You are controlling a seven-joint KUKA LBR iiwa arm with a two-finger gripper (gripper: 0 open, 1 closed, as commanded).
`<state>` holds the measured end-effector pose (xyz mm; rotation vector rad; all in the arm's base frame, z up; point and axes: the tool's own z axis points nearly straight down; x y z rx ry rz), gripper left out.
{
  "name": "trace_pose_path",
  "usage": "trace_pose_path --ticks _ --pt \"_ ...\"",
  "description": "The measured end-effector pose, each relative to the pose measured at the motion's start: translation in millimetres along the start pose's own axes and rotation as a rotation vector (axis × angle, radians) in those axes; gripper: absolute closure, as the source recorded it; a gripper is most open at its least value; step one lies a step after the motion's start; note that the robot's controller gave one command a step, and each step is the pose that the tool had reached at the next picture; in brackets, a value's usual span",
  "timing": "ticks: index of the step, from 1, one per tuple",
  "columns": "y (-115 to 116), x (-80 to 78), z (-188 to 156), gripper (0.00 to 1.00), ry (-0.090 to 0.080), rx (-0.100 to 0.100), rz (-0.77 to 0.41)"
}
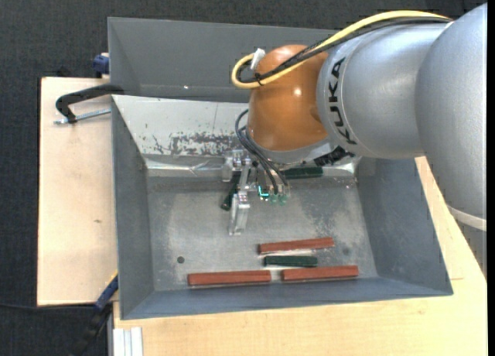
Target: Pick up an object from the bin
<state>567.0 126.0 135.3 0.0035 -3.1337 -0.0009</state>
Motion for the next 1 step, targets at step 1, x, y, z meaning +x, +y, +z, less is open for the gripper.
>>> trace_pose_path --ticks 1 --pt "-0.4 -2.0 -4.6 0.00 -0.008 -0.001 0.001"
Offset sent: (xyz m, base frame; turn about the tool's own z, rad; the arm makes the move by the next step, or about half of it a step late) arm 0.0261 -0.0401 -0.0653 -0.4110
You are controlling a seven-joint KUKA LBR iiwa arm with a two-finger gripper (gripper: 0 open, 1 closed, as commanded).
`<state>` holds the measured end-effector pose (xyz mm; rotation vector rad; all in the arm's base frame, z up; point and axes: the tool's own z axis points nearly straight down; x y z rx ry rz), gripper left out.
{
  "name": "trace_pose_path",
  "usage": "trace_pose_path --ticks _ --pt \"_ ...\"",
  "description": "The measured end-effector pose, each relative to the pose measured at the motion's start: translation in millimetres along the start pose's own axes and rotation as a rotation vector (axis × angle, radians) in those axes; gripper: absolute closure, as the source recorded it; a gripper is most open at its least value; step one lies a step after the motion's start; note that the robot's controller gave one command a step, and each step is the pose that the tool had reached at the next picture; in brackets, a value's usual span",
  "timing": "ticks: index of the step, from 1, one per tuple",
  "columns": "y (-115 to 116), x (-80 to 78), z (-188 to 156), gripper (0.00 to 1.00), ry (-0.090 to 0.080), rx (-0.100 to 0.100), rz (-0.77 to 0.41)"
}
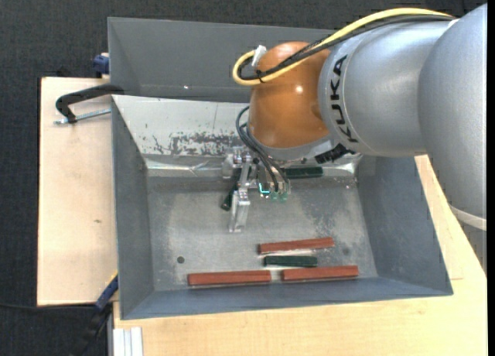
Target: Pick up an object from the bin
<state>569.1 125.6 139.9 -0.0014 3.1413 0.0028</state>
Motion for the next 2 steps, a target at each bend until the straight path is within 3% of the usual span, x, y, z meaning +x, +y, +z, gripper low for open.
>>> trace_pose_path --ticks 1,2 --pt "-24 -11.8 46 0.00 0.000 0.002 -0.317" --pt "-46 -12.1 64 1.00 -0.020 -0.001 -0.182"
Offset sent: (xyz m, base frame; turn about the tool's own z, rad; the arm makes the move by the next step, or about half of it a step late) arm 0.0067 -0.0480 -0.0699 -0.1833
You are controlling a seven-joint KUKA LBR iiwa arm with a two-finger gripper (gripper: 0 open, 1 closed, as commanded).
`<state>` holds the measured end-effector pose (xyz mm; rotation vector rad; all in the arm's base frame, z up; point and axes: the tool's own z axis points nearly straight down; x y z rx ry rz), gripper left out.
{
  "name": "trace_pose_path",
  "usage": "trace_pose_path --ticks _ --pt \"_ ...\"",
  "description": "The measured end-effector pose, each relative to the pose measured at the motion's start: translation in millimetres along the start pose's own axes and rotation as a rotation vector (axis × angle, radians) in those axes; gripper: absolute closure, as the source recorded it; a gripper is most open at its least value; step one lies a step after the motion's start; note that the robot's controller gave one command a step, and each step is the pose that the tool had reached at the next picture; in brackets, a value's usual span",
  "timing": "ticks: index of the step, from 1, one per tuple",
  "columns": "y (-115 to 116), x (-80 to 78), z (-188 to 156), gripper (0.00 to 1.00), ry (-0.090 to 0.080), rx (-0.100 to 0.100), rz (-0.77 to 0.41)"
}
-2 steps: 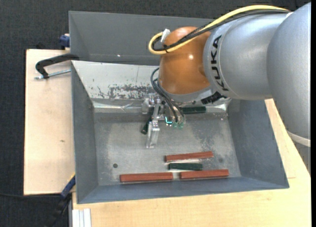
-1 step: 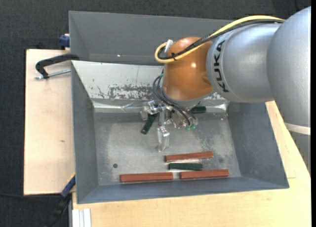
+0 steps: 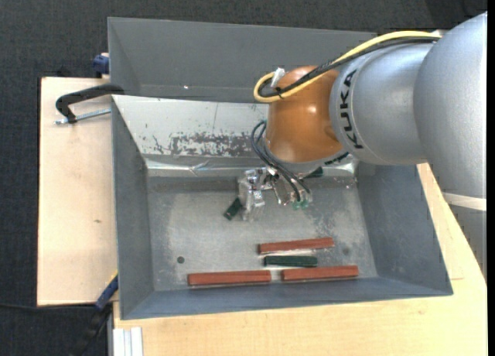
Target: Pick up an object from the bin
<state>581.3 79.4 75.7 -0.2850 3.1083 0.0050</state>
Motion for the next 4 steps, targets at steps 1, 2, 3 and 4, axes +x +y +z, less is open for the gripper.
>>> trace_pose_path --ticks 1,2,3,4 --pt "0 0.0 0 1.00 0.000 0.000 0.000" --pt "14 10.5 -46 1.00 0.020 0.000 0.021" --pt "76 -28.0 -7 0.00 0.018 -0.004 -0.163" --pt "73 -29.4 -10 0.00 0.014 -0.002 -0.160"
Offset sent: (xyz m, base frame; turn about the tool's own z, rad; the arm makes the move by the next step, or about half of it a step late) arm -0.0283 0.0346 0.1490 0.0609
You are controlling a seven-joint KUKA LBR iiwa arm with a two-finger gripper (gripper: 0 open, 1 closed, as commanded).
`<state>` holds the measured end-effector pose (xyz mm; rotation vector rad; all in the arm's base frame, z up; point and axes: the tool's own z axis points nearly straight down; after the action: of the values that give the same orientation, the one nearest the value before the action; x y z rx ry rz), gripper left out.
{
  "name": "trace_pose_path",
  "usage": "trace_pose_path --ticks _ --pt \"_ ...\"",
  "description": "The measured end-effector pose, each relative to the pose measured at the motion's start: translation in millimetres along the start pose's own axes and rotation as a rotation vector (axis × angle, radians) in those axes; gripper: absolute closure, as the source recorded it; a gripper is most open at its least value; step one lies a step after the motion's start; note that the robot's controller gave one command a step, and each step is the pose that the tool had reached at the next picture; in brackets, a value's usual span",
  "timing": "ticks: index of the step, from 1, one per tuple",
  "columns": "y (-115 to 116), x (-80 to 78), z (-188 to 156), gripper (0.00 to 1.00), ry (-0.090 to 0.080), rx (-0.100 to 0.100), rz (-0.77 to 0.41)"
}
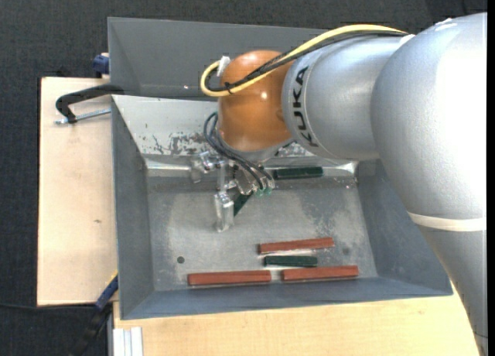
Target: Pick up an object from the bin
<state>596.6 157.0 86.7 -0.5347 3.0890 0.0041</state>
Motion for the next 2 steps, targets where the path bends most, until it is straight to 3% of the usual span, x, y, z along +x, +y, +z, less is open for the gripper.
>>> trace_pose_path --ticks 1,2 --pt "-37 9.7 -31 0.00 0.002 -0.001 -0.040" --pt "-58 24.4 15 1.00 0.005 -0.001 -0.247"
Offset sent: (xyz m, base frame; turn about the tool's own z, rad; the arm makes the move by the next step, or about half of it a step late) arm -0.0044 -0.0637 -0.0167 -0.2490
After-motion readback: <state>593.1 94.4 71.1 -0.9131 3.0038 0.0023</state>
